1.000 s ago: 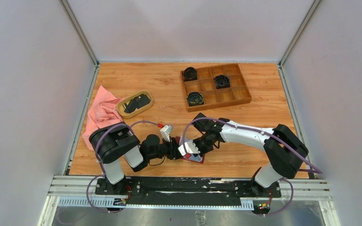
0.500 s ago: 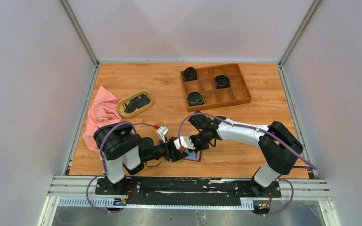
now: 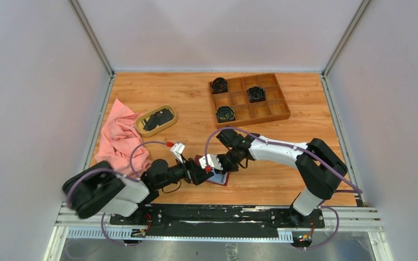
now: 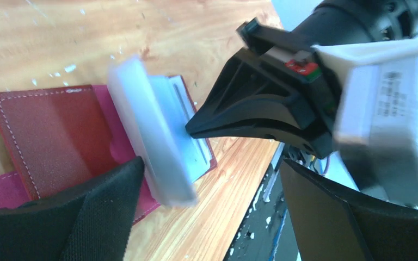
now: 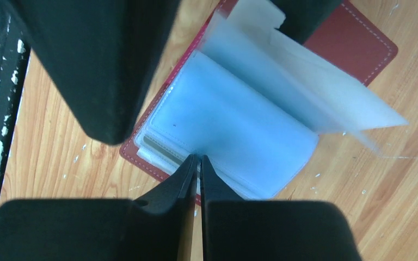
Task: Put the credit cards into the card holder
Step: Open the card holder at the center of the board.
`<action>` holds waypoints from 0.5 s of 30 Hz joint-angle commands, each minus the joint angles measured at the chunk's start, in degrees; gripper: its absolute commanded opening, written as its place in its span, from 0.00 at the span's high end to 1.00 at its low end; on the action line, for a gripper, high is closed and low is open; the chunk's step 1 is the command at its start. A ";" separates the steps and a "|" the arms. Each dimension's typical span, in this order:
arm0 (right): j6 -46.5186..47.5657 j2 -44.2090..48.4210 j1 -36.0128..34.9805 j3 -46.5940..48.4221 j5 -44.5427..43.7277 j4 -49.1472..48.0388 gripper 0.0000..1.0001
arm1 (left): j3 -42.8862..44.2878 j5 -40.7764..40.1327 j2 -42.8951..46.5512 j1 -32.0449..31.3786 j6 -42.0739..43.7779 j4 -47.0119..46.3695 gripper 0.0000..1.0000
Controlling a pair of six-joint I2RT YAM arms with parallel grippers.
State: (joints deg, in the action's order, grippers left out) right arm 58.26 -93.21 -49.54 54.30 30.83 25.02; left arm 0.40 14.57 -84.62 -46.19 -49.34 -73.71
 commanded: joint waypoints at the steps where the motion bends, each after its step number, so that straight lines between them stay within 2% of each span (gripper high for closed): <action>1: -0.90 -2.66 0.21 -0.87 -0.98 1.44 0.92 | -1.76 -7.64 20.35 0.32 5.81 26.82 0.00; 2: -0.94 -2.68 0.23 -0.82 -0.95 1.44 0.92 | -1.41 -8.89 25.97 0.32 6.43 32.35 0.00; 5: -1.44 -2.83 0.25 -0.61 -0.42 1.44 0.93 | -3.29 -13.77 40.42 0.32 4.33 40.85 0.00; 8: -2.12 -2.86 0.62 -0.39 0.32 1.51 0.93 | -5.04 -15.73 49.71 0.32 1.34 46.49 0.00; 9: -2.36 -2.86 0.71 -0.34 0.55 1.50 0.93 | -5.25 -15.16 51.27 0.32 0.64 47.51 0.00; 12: -2.92 -2.88 1.01 -0.17 1.17 1.57 0.93 | -4.61 -10.98 51.22 0.32 0.81 48.51 0.15; 13: -3.04 -2.87 1.10 -0.08 1.38 1.53 0.93 | -3.91 -10.05 49.83 0.27 2.07 49.22 0.22; 15: -3.23 -2.94 1.20 0.00 1.63 1.61 0.93 | -1.48 -8.92 43.91 0.23 6.94 51.14 0.30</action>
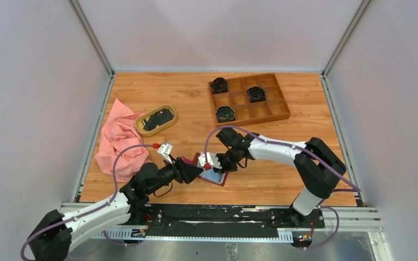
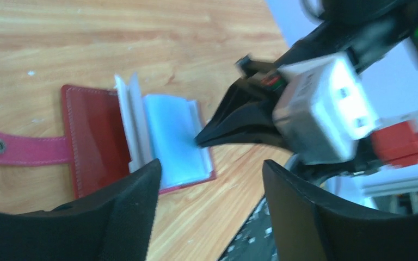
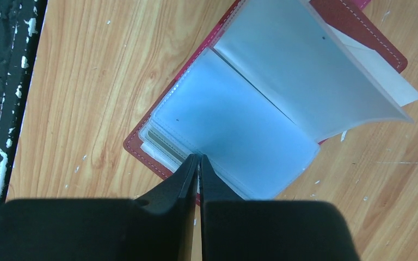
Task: Put the credit cards into the card holder
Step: Open the card holder at the center of the board.
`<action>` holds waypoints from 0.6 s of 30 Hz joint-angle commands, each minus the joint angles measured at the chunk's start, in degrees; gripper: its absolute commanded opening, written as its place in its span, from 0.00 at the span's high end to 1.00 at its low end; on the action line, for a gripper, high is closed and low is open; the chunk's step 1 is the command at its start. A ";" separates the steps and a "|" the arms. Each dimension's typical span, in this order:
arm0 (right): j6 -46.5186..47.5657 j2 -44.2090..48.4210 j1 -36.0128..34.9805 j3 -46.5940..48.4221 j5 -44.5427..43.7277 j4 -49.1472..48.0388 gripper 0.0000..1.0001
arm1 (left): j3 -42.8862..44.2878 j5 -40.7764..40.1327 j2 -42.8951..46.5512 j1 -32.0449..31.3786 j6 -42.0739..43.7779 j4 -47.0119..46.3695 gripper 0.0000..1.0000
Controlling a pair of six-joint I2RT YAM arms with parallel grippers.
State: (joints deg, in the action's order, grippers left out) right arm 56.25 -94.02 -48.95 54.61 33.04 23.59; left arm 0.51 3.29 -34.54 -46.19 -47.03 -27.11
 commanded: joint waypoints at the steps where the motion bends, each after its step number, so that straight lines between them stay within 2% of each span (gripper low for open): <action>1: -1.33 -2.13 0.65 -0.34 -0.48 3.04 0.93 | 0.67 2.73 -8.98 0.04 7.37 4.91 0.32; 4: -1.62 -2.01 0.99 -0.12 -0.15 3.19 0.93 | 4.32 0.28 -16.63 -2.02 15.79 5.14 0.32; 7: -1.97 -1.96 1.55 -0.01 0.51 3.30 0.93 | 5.96 -3.10 -18.75 -4.48 22.89 4.91 0.29; 12: -2.31 -1.96 1.83 0.23 1.32 3.48 0.93 | 5.22 -2.53 -10.60 -4.60 27.77 4.95 0.27; 18: -3.24 -1.09 3.20 0.79 4.88 4.22 0.92 | 2.79 -1.01 -1.42 -4.61 24.57 4.88 0.24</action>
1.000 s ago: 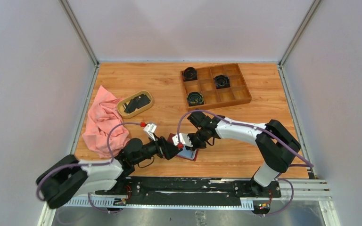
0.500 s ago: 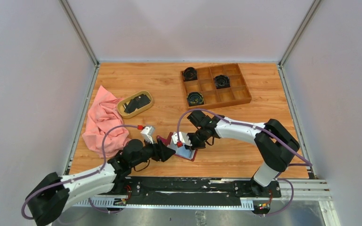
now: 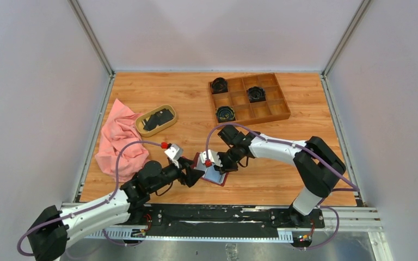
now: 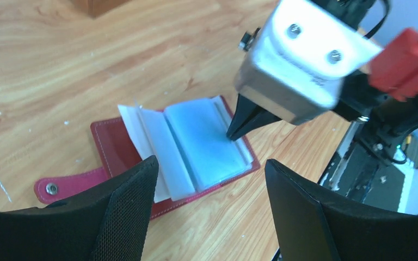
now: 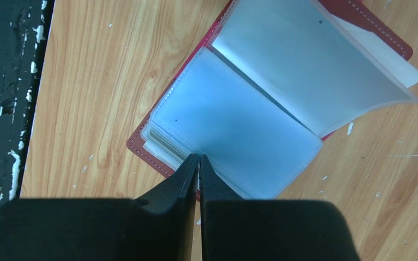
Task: Put the credit cards into the card holder
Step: Open the card holder at the center of the board.
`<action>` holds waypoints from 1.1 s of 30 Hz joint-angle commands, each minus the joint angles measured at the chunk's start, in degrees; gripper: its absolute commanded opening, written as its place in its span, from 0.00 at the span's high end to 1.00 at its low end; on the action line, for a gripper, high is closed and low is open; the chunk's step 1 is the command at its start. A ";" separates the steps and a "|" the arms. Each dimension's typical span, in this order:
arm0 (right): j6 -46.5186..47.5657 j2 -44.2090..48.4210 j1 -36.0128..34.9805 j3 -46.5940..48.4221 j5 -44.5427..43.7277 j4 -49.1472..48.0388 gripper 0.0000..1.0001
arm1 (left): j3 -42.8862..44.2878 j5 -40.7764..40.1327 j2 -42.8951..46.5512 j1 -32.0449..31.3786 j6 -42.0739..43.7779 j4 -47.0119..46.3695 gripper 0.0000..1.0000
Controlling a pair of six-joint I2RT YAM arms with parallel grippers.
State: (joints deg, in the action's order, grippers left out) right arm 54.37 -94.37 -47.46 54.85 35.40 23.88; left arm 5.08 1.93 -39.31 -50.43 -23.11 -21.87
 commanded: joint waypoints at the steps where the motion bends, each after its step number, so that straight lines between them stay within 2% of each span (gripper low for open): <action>1: -1.30 -0.19 2.14 0.69 3.86 4.33 0.90 | -2.22 0.43 3.90 -0.37 0.21 -0.37 0.24; 4: -3.21 1.62 3.44 1.73 6.31 5.84 0.79 | -2.29 1.27 4.35 -0.37 -0.60 -0.37 0.23; 8: -2.36 2.87 6.42 5.32 10.51 13.15 0.73 | 0.40 1.35 2.96 -0.88 -0.86 -0.29 0.23; 11: -1.68 3.44 8.79 7.60 11.91 17.09 0.72 | 3.40 -0.56 -0.47 -2.54 -0.56 -0.28 0.23; 15: -5.36 3.84 12.70 9.40 10.58 17.92 0.70 | 7.46 -6.41 -9.02 -7.41 0.00 -0.19 0.23; 16: -6.51 3.57 13.66 9.80 10.30 18.22 0.70 | 8.47 -8.65 -11.20 -9.10 0.22 -0.12 0.09; 17: -7.01 3.29 14.74 10.25 10.27 18.60 0.70 | 9.55 -10.75 -13.34 -10.53 0.09 -0.11 0.02; 18: -7.33 3.08 15.66 10.49 10.44 18.92 0.70 | 10.46 -12.75 -15.50 -11.61 -0.36 0.08 0.00; 25: -8.73 2.09 18.63 10.72 10.60 19.19 0.70 | 18.65 -22.82 -27.90 -13.26 -2.90 6.71 0.00; 33: -8.85 0.66 18.63 10.90 9.84 19.27 0.71 | 27.70 -23.65 -39.42 -13.79 -4.57 12.70 0.00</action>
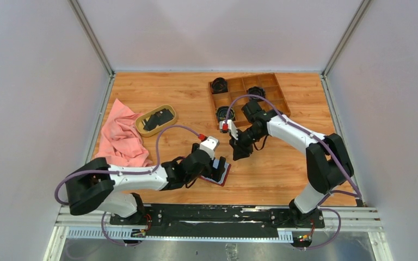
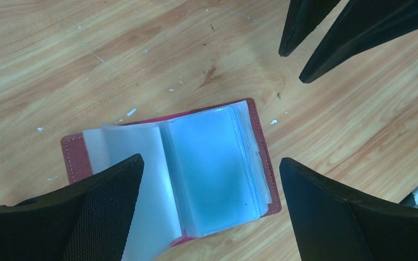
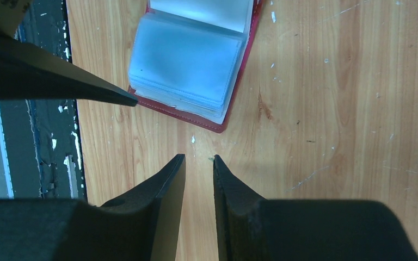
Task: Put the credit cards into the card holder
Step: Open the card holder at the center of the board.
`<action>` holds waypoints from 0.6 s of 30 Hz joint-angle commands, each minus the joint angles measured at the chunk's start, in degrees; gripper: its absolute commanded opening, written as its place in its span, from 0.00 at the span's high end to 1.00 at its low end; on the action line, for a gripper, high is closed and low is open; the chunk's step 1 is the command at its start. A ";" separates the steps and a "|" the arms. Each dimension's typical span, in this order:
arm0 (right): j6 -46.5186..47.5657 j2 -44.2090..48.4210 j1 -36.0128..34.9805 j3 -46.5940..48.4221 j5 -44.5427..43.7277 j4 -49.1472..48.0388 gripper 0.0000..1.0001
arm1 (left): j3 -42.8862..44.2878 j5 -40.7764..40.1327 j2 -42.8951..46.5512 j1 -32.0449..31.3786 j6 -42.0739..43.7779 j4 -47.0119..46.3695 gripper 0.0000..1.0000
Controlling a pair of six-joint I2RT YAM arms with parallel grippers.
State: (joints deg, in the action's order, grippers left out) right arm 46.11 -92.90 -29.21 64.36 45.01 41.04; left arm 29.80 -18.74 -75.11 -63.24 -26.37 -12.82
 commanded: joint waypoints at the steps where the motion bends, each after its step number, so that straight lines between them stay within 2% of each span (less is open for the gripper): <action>1: -0.66 -0.80 0.36 1.39 0.17 2.08 0.71 | 3.37 -2.88 -4.62 -1.07 -1.39 3.86 0.00; 10: -0.73 -1.23 0.38 1.56 -0.10 2.12 0.71 | 8.01 -3.50 -12.76 -1.12 -1.69 8.01 0.01; 18: -0.67 -1.40 0.38 1.56 0.07 2.21 0.71 | 7.61 -3.24 -13.78 -1.09 -2.06 7.97 0.06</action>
State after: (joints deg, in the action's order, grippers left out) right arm 45.95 -93.62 -29.21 64.38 44.99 41.56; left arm 37.17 -20.82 -88.16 -63.94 -27.70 -6.31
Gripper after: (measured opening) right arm 0.291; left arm 0.951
